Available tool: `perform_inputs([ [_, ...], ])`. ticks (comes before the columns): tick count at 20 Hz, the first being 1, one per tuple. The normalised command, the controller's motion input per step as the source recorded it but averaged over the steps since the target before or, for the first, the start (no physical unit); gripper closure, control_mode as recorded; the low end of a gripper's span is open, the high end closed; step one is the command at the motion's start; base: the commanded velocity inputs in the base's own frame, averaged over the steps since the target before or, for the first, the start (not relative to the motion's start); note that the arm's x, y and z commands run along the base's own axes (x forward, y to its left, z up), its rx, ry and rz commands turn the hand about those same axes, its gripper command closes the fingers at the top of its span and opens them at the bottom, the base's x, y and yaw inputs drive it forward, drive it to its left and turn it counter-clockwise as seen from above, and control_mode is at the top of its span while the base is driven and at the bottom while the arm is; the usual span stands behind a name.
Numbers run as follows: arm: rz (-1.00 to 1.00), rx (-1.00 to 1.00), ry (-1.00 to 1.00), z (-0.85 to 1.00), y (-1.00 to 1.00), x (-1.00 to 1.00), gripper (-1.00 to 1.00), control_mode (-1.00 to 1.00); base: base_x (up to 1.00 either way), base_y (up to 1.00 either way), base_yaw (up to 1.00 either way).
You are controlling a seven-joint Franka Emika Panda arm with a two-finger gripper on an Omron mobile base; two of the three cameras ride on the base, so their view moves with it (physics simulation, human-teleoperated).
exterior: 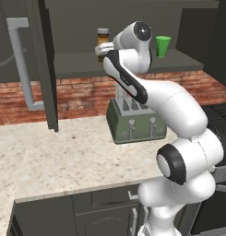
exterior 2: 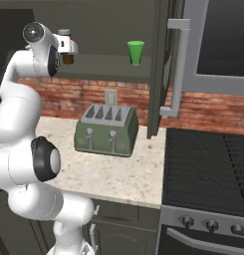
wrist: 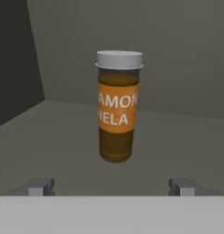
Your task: Take the cinnamon bottle from the cabinet and place it on the dining table, next to the plate with the cupcake. Then take the chocolate from the dining counter and place it on the cupcake plate.
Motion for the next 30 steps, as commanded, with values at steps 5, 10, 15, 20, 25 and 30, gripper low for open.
perform_inputs([
  [5,0.00,0.00,0.00,0.00,0.07,0.38,-1.00,-1.00,0.00,0.00,0.00],
  [10,0.00,0.00,0.00,0.00,0.00,0.31,-1.00,-1.00,0.00,0.00,0.00],
  [15,0.00,0.00,0.00,0.00,0.01,0.25,-1.00,-1.00,0.00,0.00,0.00],
  [20,0.00,0.00,0.00,0.00,0.12,0.19,-1.00,-1.00,0.00,0.00,0.00],
  [25,0.00,0.00,0.00,0.00,0.06,0.23,-1.00,-1.00,0.00,0.00,0.00],
  [30,0.00,0.00,0.00,0.00,0.08,0.22,-1.00,-1.00,0.00,0.00,0.00],
])
